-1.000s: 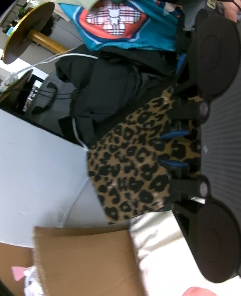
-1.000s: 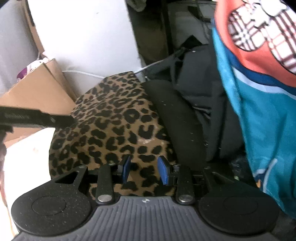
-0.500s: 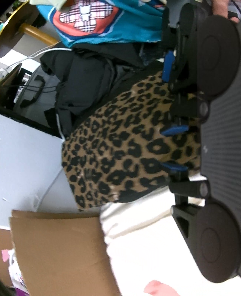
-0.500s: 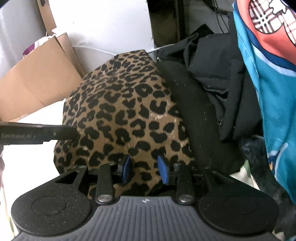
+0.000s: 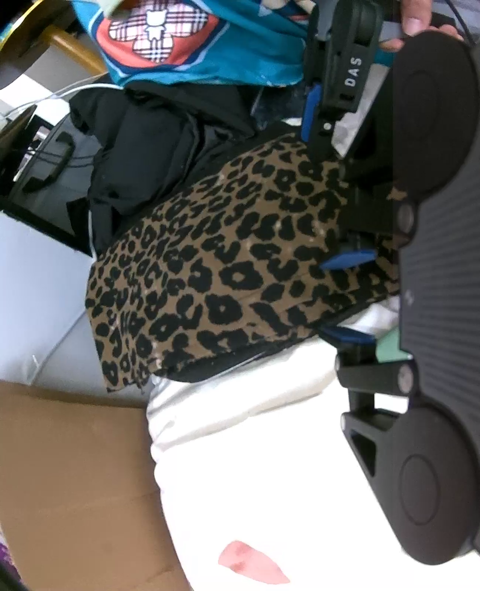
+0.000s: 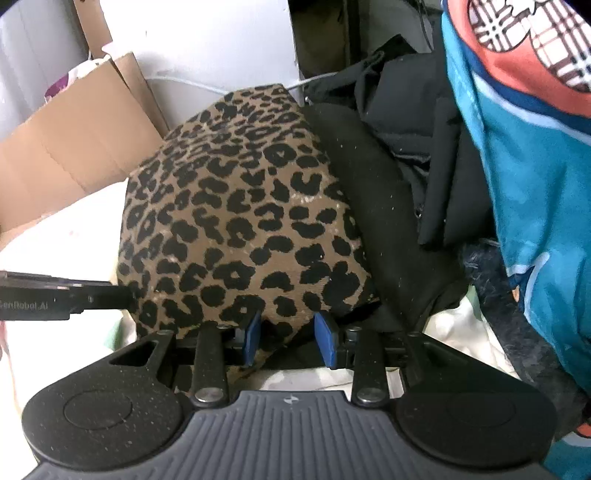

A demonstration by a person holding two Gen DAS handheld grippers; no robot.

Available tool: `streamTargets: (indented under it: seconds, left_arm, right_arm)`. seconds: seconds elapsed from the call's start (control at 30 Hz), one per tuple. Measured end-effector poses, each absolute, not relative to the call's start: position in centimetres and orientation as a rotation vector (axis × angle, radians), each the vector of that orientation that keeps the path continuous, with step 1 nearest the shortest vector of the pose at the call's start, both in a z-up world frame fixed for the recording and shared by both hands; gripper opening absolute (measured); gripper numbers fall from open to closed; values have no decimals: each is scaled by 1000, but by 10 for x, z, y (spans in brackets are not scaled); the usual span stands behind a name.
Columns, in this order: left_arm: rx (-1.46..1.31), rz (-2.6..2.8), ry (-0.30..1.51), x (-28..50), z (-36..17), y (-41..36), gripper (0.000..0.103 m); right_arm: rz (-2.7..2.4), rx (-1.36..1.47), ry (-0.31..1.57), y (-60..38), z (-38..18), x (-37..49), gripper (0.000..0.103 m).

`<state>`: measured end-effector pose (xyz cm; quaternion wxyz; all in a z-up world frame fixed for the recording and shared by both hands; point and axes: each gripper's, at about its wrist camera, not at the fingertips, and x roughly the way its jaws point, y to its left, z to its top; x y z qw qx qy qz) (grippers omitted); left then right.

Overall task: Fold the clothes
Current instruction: 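Open both grippers and release the skirt onto the pile, then pull both open grippers back from the placed skirt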

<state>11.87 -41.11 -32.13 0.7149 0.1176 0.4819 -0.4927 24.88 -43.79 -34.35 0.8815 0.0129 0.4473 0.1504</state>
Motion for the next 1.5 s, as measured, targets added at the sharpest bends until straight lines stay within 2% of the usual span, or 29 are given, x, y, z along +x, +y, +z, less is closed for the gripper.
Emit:
streamTargets:
  seconds: [0.03,0.1,0.23,0.27,0.3,0.37,0.43,0.5,0.67,0.8,1.5]
  left_arm:
    - [258,-1089,1071,119,-318,-410,40]
    - [258,-1081,1078,119,-311,-408,51]
    - [258,-1065,1097,121,-295,-407,58]
    - [257,-1058,1103,121,-290,-406,65]
    - [257,-1050,1109,121,-285,-405,75]
    - [244,-1046,1127,123,-274,-404,86]
    - [244,-1046,1133,123,-262,-402,87]
    - [262,-1046,1130,123,-250,-401,90]
    - [259,-1004,1120,125,-219,-396,101]
    - [258,-936,1112,125,-193,-389,102]
    - [236,-856,1105,103,-72,-348,103]
  right_arm:
    - [313,30,934,-437,-342,249,39]
    - [312,37,943,-436,-338,249,39]
    - [300,75,970,-438,-328,250,42]
    - [301,90,978,-440,-324,250,43]
    - [302,106,987,-441,-320,251,51]
    - [293,103,991,-441,-311,251,64]
    - [277,96,994,-441,-301,251,84]
    - [257,107,1001,-443,-291,253,92]
    - [227,126,1020,-443,-263,251,96]
    - [225,137,1039,-442,-241,247,101]
    - [207,206,1075,-459,-120,210,102]
